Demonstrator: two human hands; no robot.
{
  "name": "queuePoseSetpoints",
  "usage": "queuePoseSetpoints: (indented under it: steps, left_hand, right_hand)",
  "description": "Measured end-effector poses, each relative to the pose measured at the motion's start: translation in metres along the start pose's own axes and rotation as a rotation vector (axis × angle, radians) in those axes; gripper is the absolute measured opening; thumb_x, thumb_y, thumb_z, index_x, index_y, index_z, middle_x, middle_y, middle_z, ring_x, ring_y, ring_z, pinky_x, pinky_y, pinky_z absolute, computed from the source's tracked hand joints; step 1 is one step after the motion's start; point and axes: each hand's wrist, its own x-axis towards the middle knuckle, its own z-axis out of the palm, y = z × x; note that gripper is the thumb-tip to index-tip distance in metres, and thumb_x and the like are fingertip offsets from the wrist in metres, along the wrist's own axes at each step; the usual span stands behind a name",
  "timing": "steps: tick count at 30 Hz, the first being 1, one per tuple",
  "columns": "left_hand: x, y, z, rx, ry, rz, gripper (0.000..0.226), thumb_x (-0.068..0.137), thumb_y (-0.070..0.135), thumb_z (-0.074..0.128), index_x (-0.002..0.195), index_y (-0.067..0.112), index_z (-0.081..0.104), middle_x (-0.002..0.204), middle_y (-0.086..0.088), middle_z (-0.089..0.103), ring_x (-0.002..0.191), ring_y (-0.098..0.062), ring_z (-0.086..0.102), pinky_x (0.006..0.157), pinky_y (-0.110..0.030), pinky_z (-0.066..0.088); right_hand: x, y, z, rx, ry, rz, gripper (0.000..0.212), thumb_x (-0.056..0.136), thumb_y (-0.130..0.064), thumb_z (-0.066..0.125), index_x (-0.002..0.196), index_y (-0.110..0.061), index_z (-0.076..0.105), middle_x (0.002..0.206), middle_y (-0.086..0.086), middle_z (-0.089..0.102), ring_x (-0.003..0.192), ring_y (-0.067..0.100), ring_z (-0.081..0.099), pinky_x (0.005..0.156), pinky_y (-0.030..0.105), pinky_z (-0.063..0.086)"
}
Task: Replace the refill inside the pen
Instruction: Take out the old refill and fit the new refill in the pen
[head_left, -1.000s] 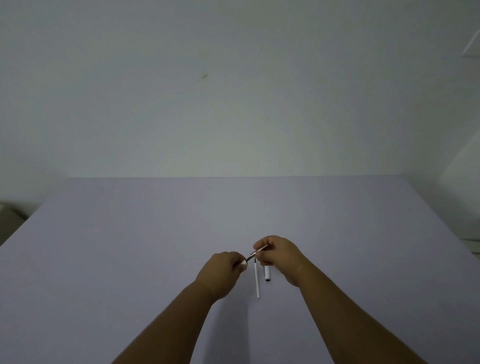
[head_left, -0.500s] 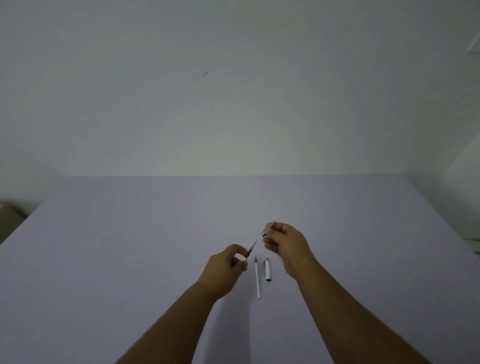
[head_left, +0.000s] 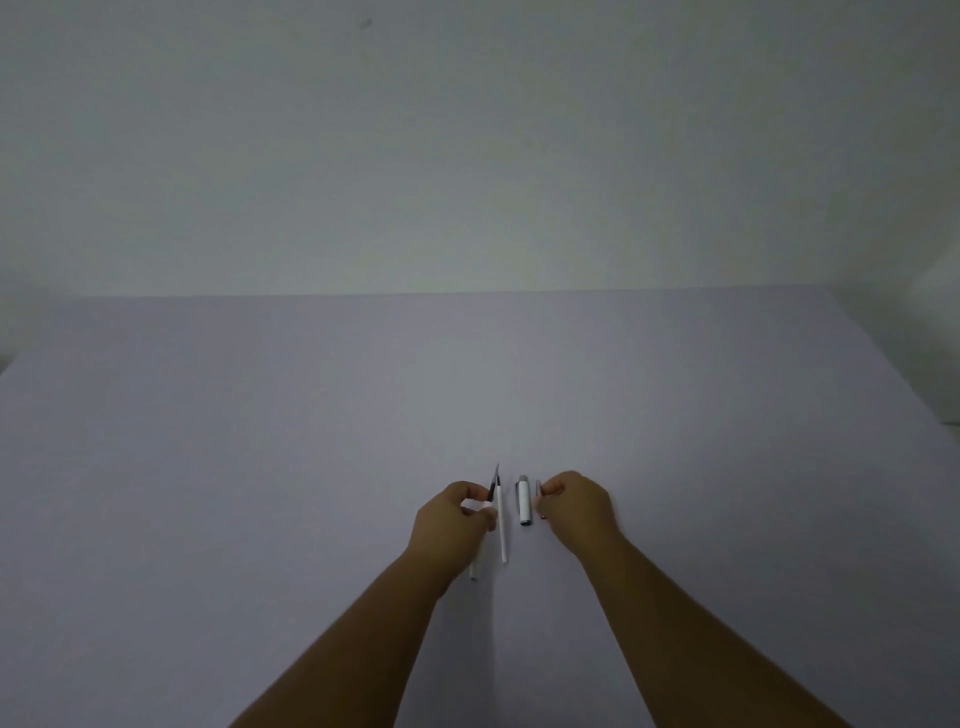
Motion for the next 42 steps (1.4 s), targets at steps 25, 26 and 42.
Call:
queuePoseSetpoints:
  steps: [25,26,42]
  left_hand:
    - [-0.005,0.015,0.012,-0.010,-0.065,0.082,0.015,0.084,0.021,0.063,0.086,0.035,0.060,0.093,-0.006,0.072,0.074,-0.016,0.060,0.076,-0.035,0.055]
    - [-0.006,0.014,0.011,-0.006,-0.069,0.081,0.016,0.084,0.021,0.063,0.084,0.037,0.060,0.093,-0.006,0.072,0.072,-0.016,0.059,0.074,-0.034,0.054]
    - [0.004,-0.011,-0.001,-0.059,-0.025,-0.016,0.025,0.083,0.015,0.065,0.105,0.025,0.059,0.091,0.001,0.064,0.082,-0.014,0.060,0.077,-0.030,0.053]
  right_hand:
    - [-0.006,-0.026,-0.019,0.539,-0.054,-0.042,0.010,0.083,-0.022,0.064,0.076,-0.016,0.067,0.076,0.002,0.066,0.069,0.014,0.057,0.061,0.025,0.046]
    - [-0.002,-0.027,-0.023,0.616,0.005,-0.010,0.013,0.085,-0.021,0.061,0.073,-0.016,0.065,0.074,0.003,0.064,0.065,0.014,0.055,0.059,0.025,0.046]
    - [0.012,0.010,-0.006,-0.040,0.038,-0.022,0.032,0.088,-0.027,0.062,0.060,-0.012,0.057,0.055,0.000,0.053,0.054,0.014,0.048,0.059,0.023,0.037]
